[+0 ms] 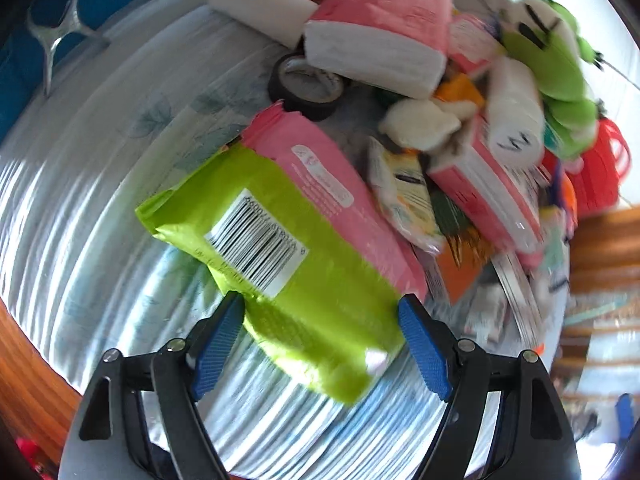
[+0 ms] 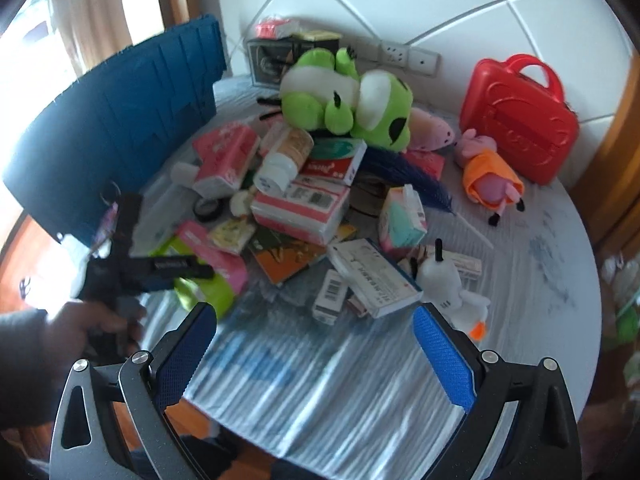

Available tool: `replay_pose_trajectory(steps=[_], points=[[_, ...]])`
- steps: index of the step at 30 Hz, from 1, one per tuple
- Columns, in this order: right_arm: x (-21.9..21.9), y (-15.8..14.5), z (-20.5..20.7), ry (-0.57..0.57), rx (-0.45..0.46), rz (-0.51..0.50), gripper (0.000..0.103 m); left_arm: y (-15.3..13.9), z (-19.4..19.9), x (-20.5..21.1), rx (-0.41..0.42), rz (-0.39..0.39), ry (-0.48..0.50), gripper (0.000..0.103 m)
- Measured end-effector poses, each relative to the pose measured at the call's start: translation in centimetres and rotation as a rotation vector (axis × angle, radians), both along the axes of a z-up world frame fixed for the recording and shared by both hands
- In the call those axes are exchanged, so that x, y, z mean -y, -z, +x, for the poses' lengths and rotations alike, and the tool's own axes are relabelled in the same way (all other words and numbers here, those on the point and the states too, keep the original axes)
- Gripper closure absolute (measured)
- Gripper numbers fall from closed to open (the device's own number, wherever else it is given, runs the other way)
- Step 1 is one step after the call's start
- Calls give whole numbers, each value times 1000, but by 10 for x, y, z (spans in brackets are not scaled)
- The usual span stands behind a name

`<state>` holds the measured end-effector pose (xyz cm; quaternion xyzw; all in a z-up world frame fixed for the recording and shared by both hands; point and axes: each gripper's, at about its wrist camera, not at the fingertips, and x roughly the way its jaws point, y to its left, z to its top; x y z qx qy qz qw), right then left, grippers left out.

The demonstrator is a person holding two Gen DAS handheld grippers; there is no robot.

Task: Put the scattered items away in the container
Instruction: 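Grasp the green-and-pink wipes pack with the left tool while the right tool grasps the paracetamol box, then lift the wipes pack and paracetamol box and carry them over the blue bin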

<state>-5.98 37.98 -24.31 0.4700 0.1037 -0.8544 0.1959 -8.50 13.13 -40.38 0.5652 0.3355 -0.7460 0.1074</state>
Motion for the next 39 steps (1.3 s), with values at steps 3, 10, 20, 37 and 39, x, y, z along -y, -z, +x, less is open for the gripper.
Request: replay_pose_trajectory(steps=[3,10,20,37,39], points=[[-8,35,-31,-45,39,23,3,5,-5,-5,17,-25,-44,13],[0,107,-93,-203,102,118,3,10,-16,-18,33,-122,-78,0],[-5,149,-135,-262,277,80,14,5,-30,-29,39,-228,-49,3],[-11,116,-105,-271,259,-7,30,-43,-13,-17,-1,-291,-11,50],[-13,106,-103,-258,247,-23,30,-48,-10,-10,-4,-292,1,58]])
